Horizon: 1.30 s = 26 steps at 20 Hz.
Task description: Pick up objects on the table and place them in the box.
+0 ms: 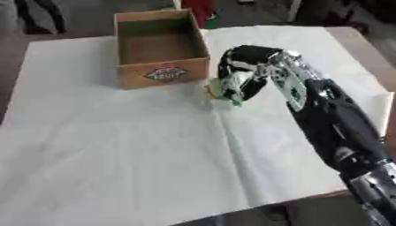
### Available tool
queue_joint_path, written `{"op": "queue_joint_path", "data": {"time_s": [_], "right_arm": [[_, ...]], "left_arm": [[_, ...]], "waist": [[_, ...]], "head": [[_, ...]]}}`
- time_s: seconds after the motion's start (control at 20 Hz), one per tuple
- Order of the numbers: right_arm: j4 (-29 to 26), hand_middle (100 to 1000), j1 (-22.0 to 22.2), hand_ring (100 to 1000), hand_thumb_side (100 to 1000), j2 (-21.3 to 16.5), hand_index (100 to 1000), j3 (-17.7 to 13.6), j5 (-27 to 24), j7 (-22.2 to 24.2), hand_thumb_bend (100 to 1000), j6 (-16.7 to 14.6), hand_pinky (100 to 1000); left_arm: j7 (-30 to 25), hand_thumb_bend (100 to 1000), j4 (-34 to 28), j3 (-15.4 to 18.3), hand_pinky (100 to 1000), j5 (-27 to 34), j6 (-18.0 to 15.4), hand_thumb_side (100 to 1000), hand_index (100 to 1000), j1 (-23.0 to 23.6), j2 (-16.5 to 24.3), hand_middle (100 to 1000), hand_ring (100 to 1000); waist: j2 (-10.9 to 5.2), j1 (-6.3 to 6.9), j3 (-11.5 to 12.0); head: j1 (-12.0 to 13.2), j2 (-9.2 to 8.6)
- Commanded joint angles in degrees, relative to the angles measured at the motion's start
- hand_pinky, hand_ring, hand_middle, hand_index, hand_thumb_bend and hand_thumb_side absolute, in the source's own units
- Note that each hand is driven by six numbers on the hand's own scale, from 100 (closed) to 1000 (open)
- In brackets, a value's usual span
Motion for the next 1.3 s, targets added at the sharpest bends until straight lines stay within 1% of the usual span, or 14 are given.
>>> {"op": "queue_joint_path", "data": {"time_s": [0.05, 0.15, 0.25, 0.4, 0.65, 0.8, 0.85, 0.9, 1.0, 1.15, 1.3], "right_arm": [[-2.26, 290, -3.14, 543, 100, -1.38, 334, -1.60, -0.29, -0.82, 105, 1.00, 647], [-2.35, 291, -5.08, 546, 100, -0.65, 334, -2.12, 0.18, -1.32, 123, 1.78, 648], [-2.44, 292, -7.27, 549, 100, 0.42, 335, -2.65, 1.88, -2.27, 139, 2.38, 649], [-2.14, 293, -10.44, 549, 100, 2.76, 335, -3.46, 5.99, -4.93, 166, 2.97, 649], [2.42, 299, -14.42, 550, 100, 8.89, 343, -5.94, 14.20, -10.84, 181, 5.12, 651], [5.93, 297, -15.51, 545, 100, 13.12, 344, -8.13, 19.05, -14.40, 166, 7.22, 649], [7.12, 305, -15.65, 546, 100, 14.69, 353, -8.95, 20.65, -15.59, 183, 8.12, 649], [8.22, 314, -15.77, 549, 100, 16.02, 362, -9.65, 22.15, -16.73, 148, 8.94, 650], [10.55, 333, -15.80, 555, 100, 18.62, 383, -11.13, 25.11, -18.90, 149, 10.81, 652], [13.60, 347, -15.60, 566, 100, 21.37, 402, -13.13, 28.97, -21.98, 147, 13.55, 657], [14.97, 360, -15.17, 571, 100, 23.15, 414, -14.67, 32.61, -24.93, 166, 16.26, 660]], "left_arm": [[-0.18, 187, -0.68, 0.28, 759, -0.09, 0.02, 443, 615, -0.28, 1.60, 622, 657], [-0.24, 187, -0.66, 0.22, 759, -0.07, 0.03, 442, 615, -0.25, 1.57, 622, 657], [-0.33, 187, -0.64, 0.14, 759, -0.05, 0.04, 442, 615, -0.27, 1.52, 622, 657], [-0.46, 187, -0.65, 0.03, 759, 0.01, 0.06, 441, 615, -0.40, 1.40, 622, 656], [-0.62, 187, -0.71, -0.11, 759, 0.11, 0.11, 441, 615, -0.74, 1.12, 622, 656], [-0.58, 187, -0.74, -0.08, 759, 0.31, 0.10, 441, 614, -0.85, 0.92, 622, 656], [-0.62, 187, -0.76, -0.14, 759, 0.38, 0.11, 441, 614, -0.95, 0.81, 622, 656], [-0.68, 187, -0.77, -0.19, 759, 0.44, 0.11, 441, 614, -1.04, 0.72, 622, 656], [-0.77, 186, -0.80, -0.26, 760, 0.49, 0.11, 441, 614, -1.19, 0.56, 622, 656], [-0.80, 187, -0.79, -0.29, 760, 0.56, 0.13, 441, 614, -1.28, 0.43, 622, 655], [-0.76, 187, -0.79, -0.26, 760, 0.62, 0.14, 440, 614, -1.32, 0.38, 622, 655]], "waist": [[-1.09, 0.13, -0.02], [-1.20, 0.19, 0.19], [-1.25, 0.30, 0.58], [-1.21, 0.55, 1.42], [-0.85, 1.26, 2.77], [-0.63, 1.62, 3.28], [-0.53, 1.76, 3.43], [-0.46, 1.85, 3.53], [-0.38, 2.02, 3.72], [-0.29, 2.21, 3.94], [-0.23, 2.30, 4.02]], "head": [[0.02, 0.46], [-0.06, 0.49], [-0.14, 0.45], [-0.34, 0.20], [-0.57, -0.62], [-0.75, -0.96], [-0.82, -1.14], [-0.88, -1.26], [-1.02, -1.50], [-1.14, -1.87], [-1.22, -2.03]]}}
